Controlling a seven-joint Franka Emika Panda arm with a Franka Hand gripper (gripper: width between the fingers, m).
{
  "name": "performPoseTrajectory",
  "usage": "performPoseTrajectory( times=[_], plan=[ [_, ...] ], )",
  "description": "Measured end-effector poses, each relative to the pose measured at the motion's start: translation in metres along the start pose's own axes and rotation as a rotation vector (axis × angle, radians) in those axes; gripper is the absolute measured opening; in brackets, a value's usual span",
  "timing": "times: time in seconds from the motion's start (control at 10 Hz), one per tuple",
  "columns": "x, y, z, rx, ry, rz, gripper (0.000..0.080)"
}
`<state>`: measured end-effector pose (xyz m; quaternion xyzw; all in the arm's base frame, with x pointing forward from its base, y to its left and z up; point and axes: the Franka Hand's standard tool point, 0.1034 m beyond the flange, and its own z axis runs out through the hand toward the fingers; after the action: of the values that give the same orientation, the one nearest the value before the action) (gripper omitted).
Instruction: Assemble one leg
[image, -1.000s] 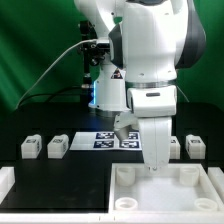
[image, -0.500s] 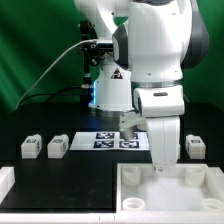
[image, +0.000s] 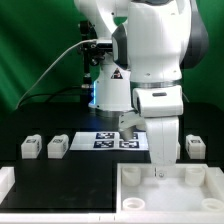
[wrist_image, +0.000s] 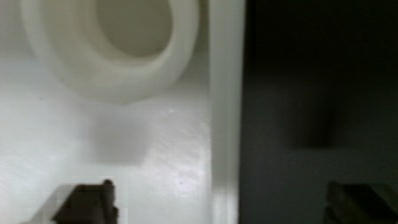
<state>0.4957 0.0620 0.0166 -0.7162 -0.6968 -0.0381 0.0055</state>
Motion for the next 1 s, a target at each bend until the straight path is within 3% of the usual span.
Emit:
performPoseTrajectory(
  times=[0.1,0.2,0.8,0.9,1.0],
  plan=[
    [0.0,0.0,0.0,0.0,0.0,0.001,0.0636],
    [-0.001,0.0,0.0,0.0,0.0,0.001,0.0646],
    [-0.002,0.0,0.0,0.0,0.0,0.004,0.0649],
    [-0.002,0.001,-0.002,-0.004,-0.001,0.016,0.0649],
    [-0.002,0.002,-0.015,-0.019,-0.003,0.087,0.0649]
  ],
)
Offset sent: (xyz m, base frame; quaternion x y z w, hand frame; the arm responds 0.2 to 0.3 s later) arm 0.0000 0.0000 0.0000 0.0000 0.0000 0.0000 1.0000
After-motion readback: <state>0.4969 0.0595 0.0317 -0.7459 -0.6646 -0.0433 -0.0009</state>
